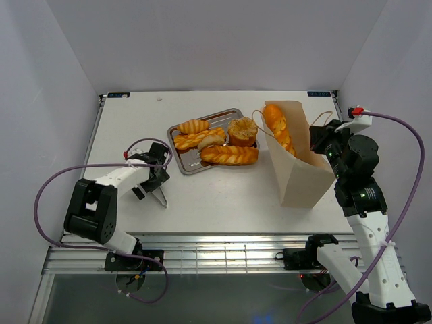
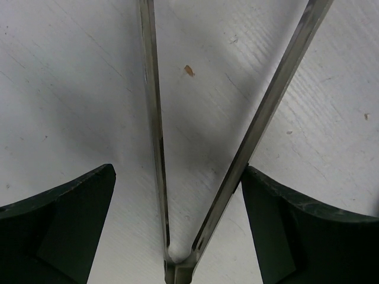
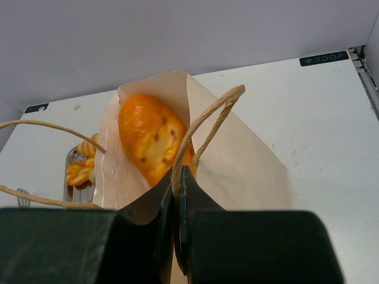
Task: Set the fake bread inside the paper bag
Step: Pick up the clamp at the center of the board.
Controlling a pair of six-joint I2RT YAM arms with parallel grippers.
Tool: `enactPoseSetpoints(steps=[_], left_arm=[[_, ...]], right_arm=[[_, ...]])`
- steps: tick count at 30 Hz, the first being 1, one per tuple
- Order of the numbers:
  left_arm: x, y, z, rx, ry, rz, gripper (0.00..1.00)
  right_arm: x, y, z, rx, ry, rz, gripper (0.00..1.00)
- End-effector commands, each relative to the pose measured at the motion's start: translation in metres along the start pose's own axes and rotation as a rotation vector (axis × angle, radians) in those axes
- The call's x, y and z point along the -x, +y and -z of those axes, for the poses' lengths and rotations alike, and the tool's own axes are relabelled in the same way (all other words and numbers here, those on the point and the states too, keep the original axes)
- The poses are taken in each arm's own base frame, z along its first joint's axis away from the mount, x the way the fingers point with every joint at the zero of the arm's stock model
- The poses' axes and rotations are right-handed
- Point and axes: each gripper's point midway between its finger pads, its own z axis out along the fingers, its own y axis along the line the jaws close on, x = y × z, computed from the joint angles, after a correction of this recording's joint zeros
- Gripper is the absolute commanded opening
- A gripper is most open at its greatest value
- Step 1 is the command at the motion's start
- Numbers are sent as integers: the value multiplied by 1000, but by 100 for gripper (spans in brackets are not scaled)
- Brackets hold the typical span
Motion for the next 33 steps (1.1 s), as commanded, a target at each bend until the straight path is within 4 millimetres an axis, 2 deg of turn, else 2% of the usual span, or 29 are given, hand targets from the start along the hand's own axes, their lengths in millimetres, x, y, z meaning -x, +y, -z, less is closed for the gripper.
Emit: enactPoseSetpoints(steps=[1, 7, 10, 17, 21, 25, 28, 30, 33], left_arm=[[21, -13, 2, -19, -59, 68, 98], [25, -23, -6, -11, -64, 39, 98], [18, -21, -13, 6, -46, 14, 97], [8, -19, -17, -29, -34, 12, 72], [11, -15, -12, -43, -54, 6, 60], [32, -14, 6, -76, -128, -12, 49], [48, -16, 23, -113, -175, -18, 46], [61, -20, 43, -175, -209, -42, 46], [79, -39, 82, -349, -255, -130, 47]], right_arm=[[4, 3, 1, 16, -19, 3, 8], [6, 3, 0, 14, -23, 3, 8], [7, 3, -1, 15, -23, 3, 8], [7, 5, -1, 22, -22, 1, 8], [7, 5, -1, 23, -23, -2, 8], [8, 6, 0, 25, -23, -8, 8], [9, 6, 1, 24, -25, -8, 8], [11, 7, 2, 23, -27, -8, 8], [12, 5, 1, 13, -27, -4, 8]])
